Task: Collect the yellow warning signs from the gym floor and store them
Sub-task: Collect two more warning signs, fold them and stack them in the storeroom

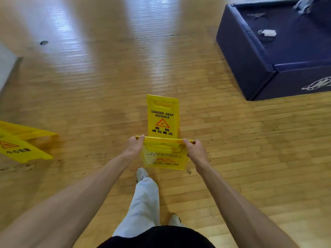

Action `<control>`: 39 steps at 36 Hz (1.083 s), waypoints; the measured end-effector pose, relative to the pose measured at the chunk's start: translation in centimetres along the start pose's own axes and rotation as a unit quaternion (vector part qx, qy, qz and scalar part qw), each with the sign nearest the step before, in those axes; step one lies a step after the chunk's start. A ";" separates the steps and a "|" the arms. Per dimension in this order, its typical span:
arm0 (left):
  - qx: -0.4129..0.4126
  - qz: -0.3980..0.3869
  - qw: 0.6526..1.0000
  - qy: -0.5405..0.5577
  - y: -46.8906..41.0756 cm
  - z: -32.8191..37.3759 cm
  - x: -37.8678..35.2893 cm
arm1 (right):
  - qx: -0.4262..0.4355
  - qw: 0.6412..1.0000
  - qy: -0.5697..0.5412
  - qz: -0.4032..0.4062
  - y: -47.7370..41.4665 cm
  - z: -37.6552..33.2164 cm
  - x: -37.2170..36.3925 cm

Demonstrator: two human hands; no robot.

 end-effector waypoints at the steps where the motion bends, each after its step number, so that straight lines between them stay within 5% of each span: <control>1: 0.002 -0.003 1.000 -0.011 -1.6 0.3 0.4 | -0.013 1.000 -0.002 0.004 -1.1 -0.5 -0.6; 11: 0.025 -0.043 0.998 -0.046 -13.7 1.5 3.9 | -0.073 0.997 0.008 0.003 -10.2 -5.1 -6.4; 25: 0.041 -0.099 0.986 -0.124 -26.9 1.5 0.2 | -0.174 0.980 -0.093 0.028 -20.9 -1.5 -11.3; 33: 0.129 -0.078 0.980 -0.127 -33.2 -2.6 -3.1 | -0.195 0.973 -0.118 -0.027 -29.5 2.9 -13.8; 39: 0.112 -0.051 0.990 -0.075 -35.2 -0.8 -4.4 | -0.174 0.976 -0.127 -0.016 -31.1 -1.0 -12.6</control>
Point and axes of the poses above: each hand's wrist, its own y-axis away from the middle knuckle, its own x-axis out of the back of the hand, z = x × y, the point moved 9 cm from there along -y, towards the middle knuckle, and after that the axes turned 2 degrees about -z, right-handed, at the moved point
